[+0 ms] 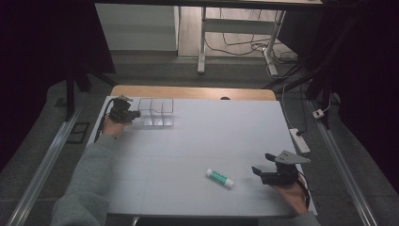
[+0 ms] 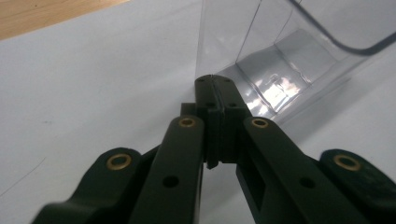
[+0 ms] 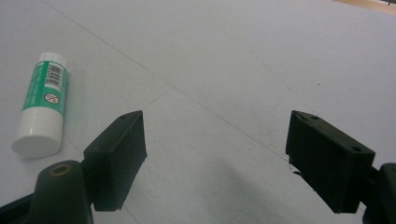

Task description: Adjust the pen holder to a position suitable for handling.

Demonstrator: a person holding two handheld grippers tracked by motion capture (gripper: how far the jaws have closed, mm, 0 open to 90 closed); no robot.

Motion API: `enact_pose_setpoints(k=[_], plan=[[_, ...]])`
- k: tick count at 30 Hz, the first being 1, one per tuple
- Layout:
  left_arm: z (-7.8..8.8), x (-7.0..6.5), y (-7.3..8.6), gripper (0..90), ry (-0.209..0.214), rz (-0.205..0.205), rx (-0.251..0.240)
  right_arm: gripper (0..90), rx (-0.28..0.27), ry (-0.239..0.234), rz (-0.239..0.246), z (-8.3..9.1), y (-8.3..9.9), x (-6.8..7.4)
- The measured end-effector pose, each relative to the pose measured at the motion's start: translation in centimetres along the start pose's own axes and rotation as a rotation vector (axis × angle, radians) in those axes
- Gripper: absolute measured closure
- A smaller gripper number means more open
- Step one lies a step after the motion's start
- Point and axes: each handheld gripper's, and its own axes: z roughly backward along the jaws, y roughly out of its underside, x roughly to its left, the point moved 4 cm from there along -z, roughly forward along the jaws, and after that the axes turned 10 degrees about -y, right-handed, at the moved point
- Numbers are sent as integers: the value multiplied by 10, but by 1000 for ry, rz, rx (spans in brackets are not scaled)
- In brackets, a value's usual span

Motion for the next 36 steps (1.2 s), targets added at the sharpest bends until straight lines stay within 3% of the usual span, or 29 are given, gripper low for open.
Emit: enact_pose_setpoints(k=[21,36], plan=[[-5,-33,-18,888,41,-60,-12,203,5,-7,6,0,-1,2],[-14,-57,-32,888,69,-81,-20,204,4,-15,9,-1,-1,3]])
